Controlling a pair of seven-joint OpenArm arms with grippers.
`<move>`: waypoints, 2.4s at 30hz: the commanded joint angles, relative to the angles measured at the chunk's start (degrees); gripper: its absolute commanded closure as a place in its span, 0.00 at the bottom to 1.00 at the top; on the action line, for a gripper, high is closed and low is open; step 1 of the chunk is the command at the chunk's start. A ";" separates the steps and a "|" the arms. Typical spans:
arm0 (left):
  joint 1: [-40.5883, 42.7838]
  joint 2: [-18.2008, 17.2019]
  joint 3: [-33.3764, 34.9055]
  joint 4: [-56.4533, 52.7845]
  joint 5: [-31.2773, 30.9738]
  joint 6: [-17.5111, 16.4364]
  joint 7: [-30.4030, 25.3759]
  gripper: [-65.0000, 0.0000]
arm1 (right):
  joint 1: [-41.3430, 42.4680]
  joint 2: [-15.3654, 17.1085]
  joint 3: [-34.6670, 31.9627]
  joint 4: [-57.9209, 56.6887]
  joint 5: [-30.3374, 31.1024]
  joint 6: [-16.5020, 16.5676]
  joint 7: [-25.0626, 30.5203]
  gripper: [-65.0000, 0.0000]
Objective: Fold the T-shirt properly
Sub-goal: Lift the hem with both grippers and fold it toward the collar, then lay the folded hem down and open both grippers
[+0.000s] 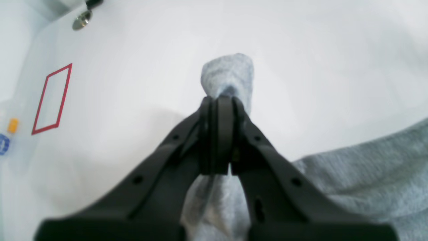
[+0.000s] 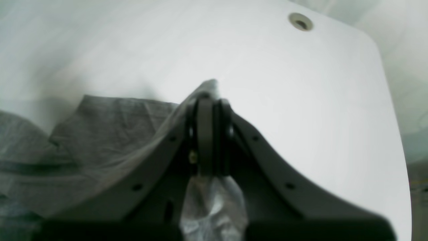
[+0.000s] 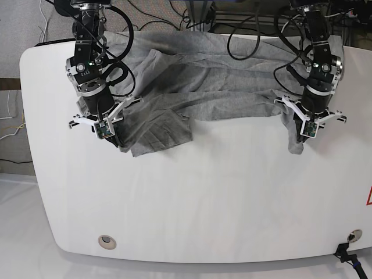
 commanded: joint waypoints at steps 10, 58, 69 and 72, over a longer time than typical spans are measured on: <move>4.88 -4.54 -2.74 3.04 -3.73 1.04 -2.74 1.00 | -10.06 -1.12 0.43 6.29 0.64 0.30 1.78 1.00; 13.58 -16.76 -14.08 -11.47 -9.62 -4.68 -2.65 1.00 | -14.80 5.65 6.41 -8.83 9.43 0.39 -4.46 1.00; 11.56 -16.59 -12.93 -11.91 -9.54 -4.50 0.52 0.46 | -14.01 5.38 6.41 -8.92 9.43 0.30 -4.46 0.75; 11.12 -16.85 -12.85 -13.40 -9.54 -4.41 0.61 0.45 | -13.75 5.38 6.41 -8.92 9.43 0.30 -4.46 0.62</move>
